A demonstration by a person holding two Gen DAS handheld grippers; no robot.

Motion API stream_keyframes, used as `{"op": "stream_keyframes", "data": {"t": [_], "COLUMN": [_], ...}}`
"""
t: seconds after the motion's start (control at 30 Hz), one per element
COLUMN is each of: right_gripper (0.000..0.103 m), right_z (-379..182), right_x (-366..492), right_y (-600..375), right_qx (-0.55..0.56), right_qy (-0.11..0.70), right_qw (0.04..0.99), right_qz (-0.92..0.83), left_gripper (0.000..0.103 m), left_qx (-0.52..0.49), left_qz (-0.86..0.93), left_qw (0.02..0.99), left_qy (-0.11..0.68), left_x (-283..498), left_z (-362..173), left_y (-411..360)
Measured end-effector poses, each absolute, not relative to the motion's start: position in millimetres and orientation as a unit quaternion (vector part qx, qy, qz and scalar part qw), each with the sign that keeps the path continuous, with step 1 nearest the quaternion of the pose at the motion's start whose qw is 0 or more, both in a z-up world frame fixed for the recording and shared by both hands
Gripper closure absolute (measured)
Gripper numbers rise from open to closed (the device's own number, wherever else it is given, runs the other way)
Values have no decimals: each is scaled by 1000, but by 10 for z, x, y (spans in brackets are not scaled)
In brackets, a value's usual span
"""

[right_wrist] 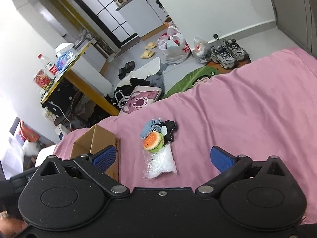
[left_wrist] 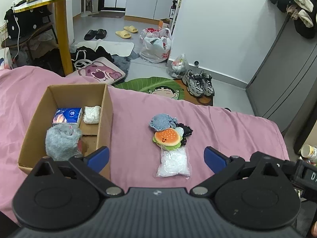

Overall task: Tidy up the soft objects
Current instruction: 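Withdraw both tools from the box toward the burger plush and plastic bag, then grasp the burger plush with the left gripper while the right gripper grasps the plastic bag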

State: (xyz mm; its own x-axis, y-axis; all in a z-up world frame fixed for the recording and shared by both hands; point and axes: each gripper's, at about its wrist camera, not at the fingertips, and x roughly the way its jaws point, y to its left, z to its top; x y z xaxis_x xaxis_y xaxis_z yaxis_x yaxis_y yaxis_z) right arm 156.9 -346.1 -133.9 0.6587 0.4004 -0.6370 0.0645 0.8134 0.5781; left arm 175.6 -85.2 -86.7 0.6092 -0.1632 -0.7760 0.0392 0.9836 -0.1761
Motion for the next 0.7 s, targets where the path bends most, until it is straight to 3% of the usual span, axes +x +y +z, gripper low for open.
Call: {"op": "stream_keyframes", "data": {"t": [0.2,0.3,0.47,0.7], "right_gripper": [11,13,15,20], "right_z": [-1468,-1532,-1598,-1774], "right_x": [1685,1721,1793,1951], "right_y": [-3539,-3576,-3589,-3628], "right_qx": [315,326,332,352], "right_qy": [416,422,429,444], "right_qw": [848,841,835,818], "right_qz": [95,93,96,103], "left_gripper": [3,4,15,16], "left_qx": [-62,-70,-69,-79], "left_qz": [-64,-65,-75,-78], "left_qw": [895,894,883,867], "left_qy": [437,437,459,486], "left_x": [1840,1888,1997,2149], "left_z": [-969,-1058,-1281,-1639], "left_y": [-995,-1048,-1155,-1269]}}
